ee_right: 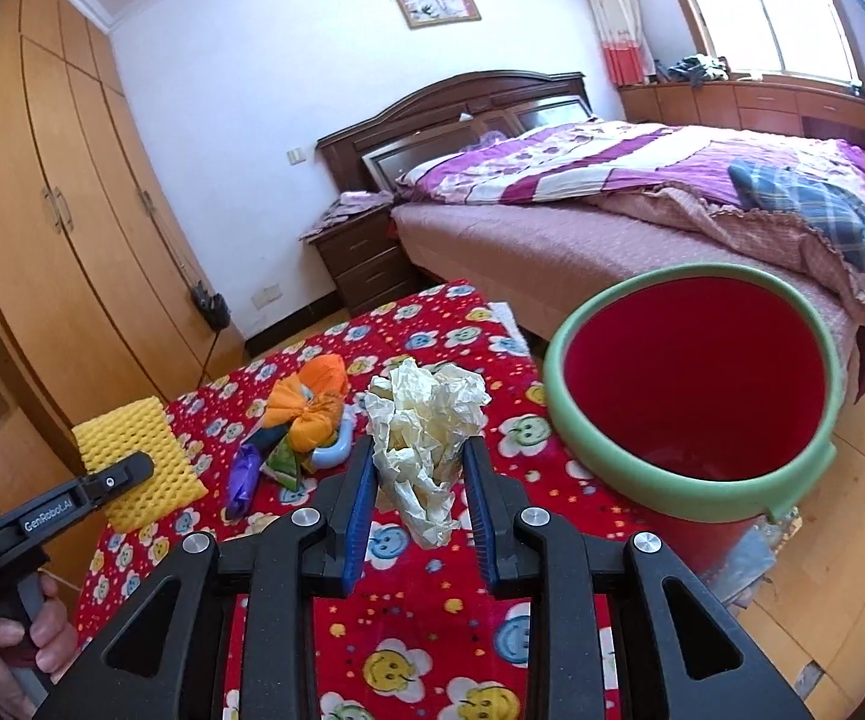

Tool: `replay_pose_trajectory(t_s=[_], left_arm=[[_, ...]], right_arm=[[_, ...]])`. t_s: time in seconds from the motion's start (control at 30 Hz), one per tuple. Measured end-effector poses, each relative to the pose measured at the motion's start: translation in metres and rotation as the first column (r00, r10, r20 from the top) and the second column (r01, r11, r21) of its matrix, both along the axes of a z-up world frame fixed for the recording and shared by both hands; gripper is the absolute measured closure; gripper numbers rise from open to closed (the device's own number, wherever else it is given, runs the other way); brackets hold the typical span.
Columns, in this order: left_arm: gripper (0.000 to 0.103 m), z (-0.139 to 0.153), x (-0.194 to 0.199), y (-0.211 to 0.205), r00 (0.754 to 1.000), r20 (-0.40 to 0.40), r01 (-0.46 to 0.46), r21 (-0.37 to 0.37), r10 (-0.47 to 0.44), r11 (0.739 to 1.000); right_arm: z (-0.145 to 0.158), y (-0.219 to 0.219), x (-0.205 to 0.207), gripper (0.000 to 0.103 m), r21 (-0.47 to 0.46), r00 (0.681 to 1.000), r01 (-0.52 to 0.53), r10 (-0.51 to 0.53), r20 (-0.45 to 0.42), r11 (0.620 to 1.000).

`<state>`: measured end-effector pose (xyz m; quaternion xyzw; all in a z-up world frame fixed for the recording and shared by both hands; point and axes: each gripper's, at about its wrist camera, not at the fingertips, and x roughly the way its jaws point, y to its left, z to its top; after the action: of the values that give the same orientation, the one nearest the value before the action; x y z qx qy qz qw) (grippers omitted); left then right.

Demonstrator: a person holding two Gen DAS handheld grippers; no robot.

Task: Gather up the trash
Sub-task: 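Carry the tissue with the right tool while the left tool carries the net to the bin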

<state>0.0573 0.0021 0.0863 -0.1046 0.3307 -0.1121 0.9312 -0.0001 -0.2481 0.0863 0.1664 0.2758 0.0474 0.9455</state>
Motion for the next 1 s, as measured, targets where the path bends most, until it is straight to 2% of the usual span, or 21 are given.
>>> replay_pose_trajectory(t_s=[0.23,0.57,0.83,1.0], left_arm=[[0.093,0.004,0.001,-0.019,0.999,0.001,0.049,0.001,-0.049,0.999],[0.093,0.005,0.019,-0.072,0.989,-0.026,0.147,0.019,-0.147,0.989],[0.093,0.007,0.033,-0.125,0.967,-0.019,0.254,0.044,-0.253,0.966],[0.093,0.007,0.038,-0.163,0.942,-0.008,0.334,0.055,-0.334,0.941]], right_arm=[[0.002,-0.020,-0.011,0.074,0.000,0.999,0.049,-0.049,0.007,0.999],[-0.002,-0.051,-0.020,0.074,0.010,0.992,0.121,-0.121,0.016,0.993],[-0.009,-0.081,-0.020,0.074,0.016,0.981,0.194,-0.195,0.014,0.981],[-0.019,-0.106,-0.019,0.074,0.022,0.968,0.253,-0.253,-0.001,0.967]])
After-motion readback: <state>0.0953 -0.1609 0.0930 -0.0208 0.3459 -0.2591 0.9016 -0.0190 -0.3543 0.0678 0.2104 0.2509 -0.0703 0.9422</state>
